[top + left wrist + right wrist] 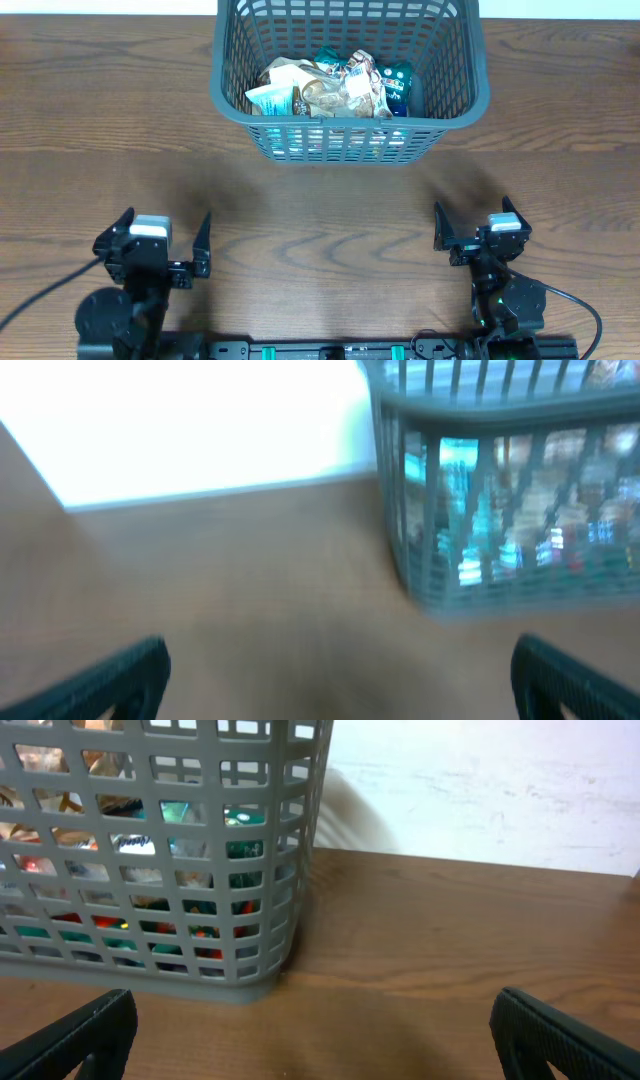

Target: Pack container

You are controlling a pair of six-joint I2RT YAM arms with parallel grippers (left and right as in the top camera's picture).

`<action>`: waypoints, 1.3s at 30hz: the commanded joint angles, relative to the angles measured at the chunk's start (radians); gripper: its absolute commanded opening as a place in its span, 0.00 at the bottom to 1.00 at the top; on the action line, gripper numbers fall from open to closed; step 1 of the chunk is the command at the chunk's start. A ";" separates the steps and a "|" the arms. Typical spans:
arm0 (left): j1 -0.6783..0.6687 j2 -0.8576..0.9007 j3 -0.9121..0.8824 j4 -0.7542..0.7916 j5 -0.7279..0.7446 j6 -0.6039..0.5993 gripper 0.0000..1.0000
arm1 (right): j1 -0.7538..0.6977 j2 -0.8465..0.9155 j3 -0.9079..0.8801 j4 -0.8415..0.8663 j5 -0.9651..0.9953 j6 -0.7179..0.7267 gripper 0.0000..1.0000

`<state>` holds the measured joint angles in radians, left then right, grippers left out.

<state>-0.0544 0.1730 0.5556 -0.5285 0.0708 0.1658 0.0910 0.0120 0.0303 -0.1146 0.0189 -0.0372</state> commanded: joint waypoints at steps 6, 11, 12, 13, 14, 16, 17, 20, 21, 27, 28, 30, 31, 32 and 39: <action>0.006 -0.129 -0.289 0.403 -0.039 0.020 0.99 | 0.008 -0.006 -0.005 -0.001 -0.004 -0.001 0.99; 0.006 -0.172 -0.403 0.516 -0.093 0.020 0.99 | 0.008 -0.006 -0.005 -0.001 -0.004 -0.001 0.99; 0.006 -0.171 -0.421 0.533 -0.110 0.020 0.99 | 0.008 -0.006 -0.005 -0.001 -0.004 -0.001 0.99; 0.006 -0.171 -0.432 0.539 -0.114 0.020 0.99 | 0.008 -0.006 -0.005 -0.001 -0.004 -0.001 0.99; 0.006 -0.171 -0.446 0.547 -0.119 0.020 0.99 | 0.008 -0.006 -0.005 -0.001 -0.004 -0.001 0.99; 0.006 -0.171 -0.468 0.555 -0.138 0.020 0.99 | 0.008 -0.006 -0.005 -0.001 -0.004 -0.001 0.99; 0.006 -0.171 -0.479 0.557 -0.144 0.019 0.99 | 0.008 -0.006 -0.005 -0.001 -0.004 -0.001 0.99; 0.006 -0.171 -0.507 0.556 -0.145 0.019 0.99 | 0.008 -0.006 -0.005 -0.001 -0.004 -0.001 0.99; 0.006 -0.171 -0.517 0.555 -0.143 0.011 0.99 | 0.008 -0.006 -0.005 -0.001 -0.004 -0.001 0.99; 0.006 -0.171 -0.552 0.474 -0.106 -0.058 0.99 | 0.008 -0.006 -0.005 -0.001 -0.004 -0.001 0.99; 0.006 -0.171 -0.552 0.452 -0.105 -0.068 0.99 | 0.008 -0.006 -0.005 -0.001 -0.004 -0.001 0.99; 0.006 -0.171 -0.552 0.455 -0.097 -0.071 0.99 | 0.008 -0.006 -0.005 -0.001 -0.004 -0.001 0.99; 0.006 -0.171 -0.552 0.455 -0.097 -0.071 0.99 | 0.008 -0.006 -0.005 -0.001 -0.004 -0.001 0.99; 0.006 -0.171 -0.552 0.455 -0.093 -0.071 0.99 | 0.008 -0.006 -0.005 -0.001 -0.004 -0.001 0.99; 0.005 -0.171 -0.552 0.463 -0.004 -0.057 0.99 | 0.008 -0.006 -0.005 -0.001 -0.004 -0.001 0.99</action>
<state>-0.0540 0.0109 0.0246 -0.0338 0.0162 0.1070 0.0910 0.0113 0.0303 -0.1150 0.0185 -0.0372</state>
